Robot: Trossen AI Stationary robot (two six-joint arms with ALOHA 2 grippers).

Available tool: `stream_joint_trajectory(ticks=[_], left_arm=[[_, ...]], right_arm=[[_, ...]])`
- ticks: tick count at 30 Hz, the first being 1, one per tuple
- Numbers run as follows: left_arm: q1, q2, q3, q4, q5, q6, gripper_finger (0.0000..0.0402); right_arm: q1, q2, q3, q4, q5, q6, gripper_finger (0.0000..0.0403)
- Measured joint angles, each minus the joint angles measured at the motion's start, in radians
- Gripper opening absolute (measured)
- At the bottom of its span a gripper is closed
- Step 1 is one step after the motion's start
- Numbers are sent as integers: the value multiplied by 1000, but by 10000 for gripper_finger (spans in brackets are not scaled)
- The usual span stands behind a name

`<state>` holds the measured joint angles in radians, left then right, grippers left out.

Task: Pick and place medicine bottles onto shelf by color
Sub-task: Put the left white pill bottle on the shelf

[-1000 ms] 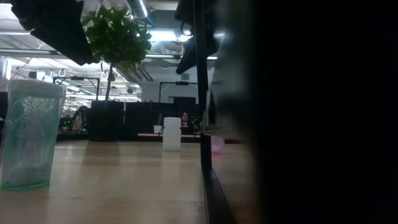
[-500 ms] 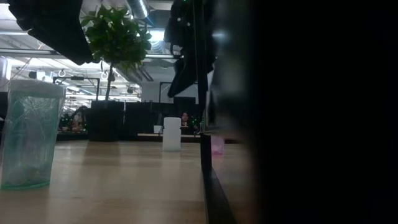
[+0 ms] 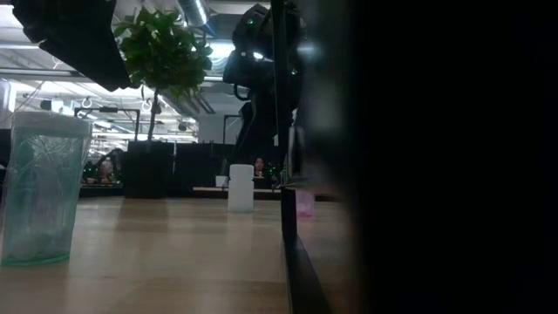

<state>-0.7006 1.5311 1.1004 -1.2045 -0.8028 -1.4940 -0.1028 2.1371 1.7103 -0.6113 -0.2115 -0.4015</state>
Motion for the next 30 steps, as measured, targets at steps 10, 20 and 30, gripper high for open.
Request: stream_joint_trajectory(ticks=[10, 20, 30], left_arm=[[0, 0, 0, -9, 0, -22, 232], [0, 0, 0, -13, 0, -24, 232], [0, 0, 0, -15, 0, -26, 232]], right_arm=[[0, 27, 0, 2, 0, 4, 229], [0, 29, -7, 12, 0, 4, 229], [1, 29, -51, 73, 0, 1, 229]])
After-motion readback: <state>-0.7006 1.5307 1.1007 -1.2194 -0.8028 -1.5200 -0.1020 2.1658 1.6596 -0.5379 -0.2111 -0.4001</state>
